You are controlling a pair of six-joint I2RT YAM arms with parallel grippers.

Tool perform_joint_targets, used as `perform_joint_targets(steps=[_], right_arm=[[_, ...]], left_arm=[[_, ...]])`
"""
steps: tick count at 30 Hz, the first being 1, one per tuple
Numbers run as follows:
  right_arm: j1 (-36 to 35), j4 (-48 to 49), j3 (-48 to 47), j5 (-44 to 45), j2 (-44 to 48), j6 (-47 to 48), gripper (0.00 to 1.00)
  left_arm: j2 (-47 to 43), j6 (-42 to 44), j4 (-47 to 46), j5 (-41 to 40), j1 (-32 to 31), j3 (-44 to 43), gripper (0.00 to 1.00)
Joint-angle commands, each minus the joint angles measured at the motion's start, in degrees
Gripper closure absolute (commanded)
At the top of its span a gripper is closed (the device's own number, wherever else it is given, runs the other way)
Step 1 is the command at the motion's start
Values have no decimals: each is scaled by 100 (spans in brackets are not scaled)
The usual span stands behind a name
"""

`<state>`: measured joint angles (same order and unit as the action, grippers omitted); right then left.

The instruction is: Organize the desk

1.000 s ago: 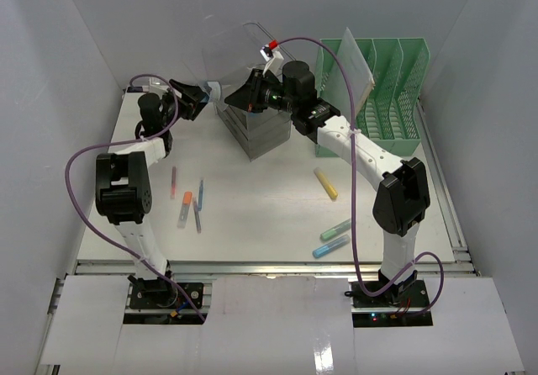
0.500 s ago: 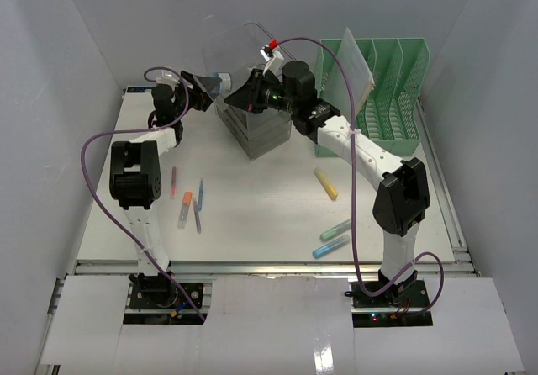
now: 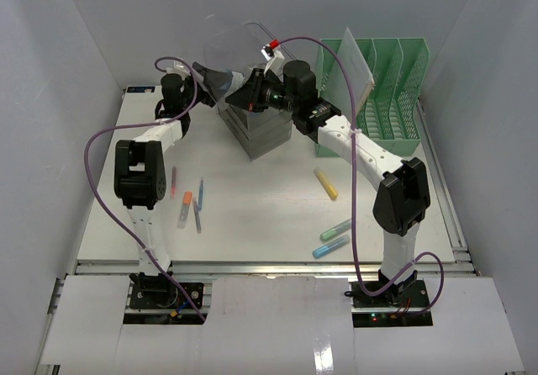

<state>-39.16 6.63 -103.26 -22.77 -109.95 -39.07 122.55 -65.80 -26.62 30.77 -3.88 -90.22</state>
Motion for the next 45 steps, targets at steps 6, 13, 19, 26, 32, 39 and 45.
perform_joint_targets(steps=[6, 13, 19, 26, 32, 39, 45], right_arm=[[-22, 379, -134, -219, 267, -111, 92], [-22, 378, -101, -202, 327, -81, 92], [-22, 383, -57, -184, 334, -61, 92], [-22, 392, -1, -146, 379, -14, 92], [-18, 392, 56, -114, 404, 75, 92], [-22, 401, 104, -114, 395, 92, 92], [-22, 453, 193, -140, 396, 93, 87]], left_arm=[[-523, 462, 324, -88, 27, -200, 10], [-910, 526, 389, -155, 27, 172, 9], [-1945, 675, 774, -792, 78, 1377, 9], [-2668, 426, 751, -904, 364, 2609, 12], [-2680, 353, 363, -521, 581, 2616, 15], [-2473, 94, -385, 112, 581, 2342, 16], [-2403, -196, -668, 492, 581, 2351, 16]])
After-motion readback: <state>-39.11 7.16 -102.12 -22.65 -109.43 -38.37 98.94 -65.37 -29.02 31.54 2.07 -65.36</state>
